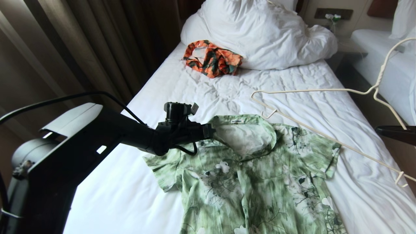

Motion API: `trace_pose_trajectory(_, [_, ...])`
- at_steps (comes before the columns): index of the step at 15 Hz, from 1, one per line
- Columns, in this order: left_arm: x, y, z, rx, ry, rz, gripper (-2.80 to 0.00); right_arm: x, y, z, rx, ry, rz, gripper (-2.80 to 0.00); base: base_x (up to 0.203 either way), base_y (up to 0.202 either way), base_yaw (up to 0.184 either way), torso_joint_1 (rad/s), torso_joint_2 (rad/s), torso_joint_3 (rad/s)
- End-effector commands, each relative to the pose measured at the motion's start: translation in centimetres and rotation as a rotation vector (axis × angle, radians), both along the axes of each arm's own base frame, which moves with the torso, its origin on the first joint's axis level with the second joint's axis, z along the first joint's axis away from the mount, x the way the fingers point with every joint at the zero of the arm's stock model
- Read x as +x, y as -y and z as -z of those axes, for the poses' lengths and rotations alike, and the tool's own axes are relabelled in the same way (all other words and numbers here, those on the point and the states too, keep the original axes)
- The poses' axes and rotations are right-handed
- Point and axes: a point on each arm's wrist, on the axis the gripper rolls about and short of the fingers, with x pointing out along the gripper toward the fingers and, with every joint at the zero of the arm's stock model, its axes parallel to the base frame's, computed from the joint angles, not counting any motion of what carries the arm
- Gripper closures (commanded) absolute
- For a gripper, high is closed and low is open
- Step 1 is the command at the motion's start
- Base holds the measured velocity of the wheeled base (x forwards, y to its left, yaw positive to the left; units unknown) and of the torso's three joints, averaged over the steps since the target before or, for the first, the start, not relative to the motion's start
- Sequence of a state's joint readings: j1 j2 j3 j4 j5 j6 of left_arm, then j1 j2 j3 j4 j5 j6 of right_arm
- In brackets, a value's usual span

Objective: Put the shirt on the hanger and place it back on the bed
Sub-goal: Lift the shirt and hanger

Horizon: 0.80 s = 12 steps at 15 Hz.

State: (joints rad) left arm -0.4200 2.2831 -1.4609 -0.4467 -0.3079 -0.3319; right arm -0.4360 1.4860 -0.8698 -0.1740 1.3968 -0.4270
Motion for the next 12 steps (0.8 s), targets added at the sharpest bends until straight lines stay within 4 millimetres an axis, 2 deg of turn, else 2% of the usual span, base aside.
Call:
trace_pose_trajectory(1, [-0.9, -0.3, -2.2, -0.016, 0.021, 0.002, 0.0, 1.7, -0.6, 0.9, -0.007, -0.039, -0.009, 0.0, 0.0, 0.0, 0.0, 0.0, 0.0, 0.0])
trace_pose_trajectory(4, [-3.6, -1.4, -6.2, -0.045, 0.049, -0.001, 0.0, 4.3, -2.7, 2.2, -0.042, -0.082, -0.031, 0.0, 0.0, 0.0, 0.0, 0.0, 0.0, 0.0])
trace_pose_trajectory(6, [-6.0, -2.1, -8.2, -0.052, 0.06, 0.008, 0.0, 6.3, -4.5, 3.2, -0.073, -0.065, -0.059, 0.0, 0.0, 0.0, 0.0, 0.0, 0.0, 0.0])
trace_pose_trajectory(8, [-8.0, -1.5, -8.8, -0.038, 0.03, 0.041, 0.0, 7.5, -6.4, 3.9, -0.094, -0.048, -0.098, 0.0, 0.0, 0.0, 0.0, 0.0, 0.0, 0.0])
trace_pose_trajectory(10, [-8.5, -0.7, -8.8, -0.024, 0.032, 0.032, 0.0, 8.6, -8.0, 4.0, -0.137, -0.036, -0.071, 0.0, 0.0, 0.0, 0.0, 0.0, 0.0, 0.0])
trace_pose_trajectory(12, [-9.2, -0.1, -9.4, -0.026, 0.048, 0.04, 0.0, 9.7, -8.8, 4.1, -0.156, -0.031, -0.056, 0.0, 0.0, 0.0, 0.0, 0.0, 0.0, 0.0])
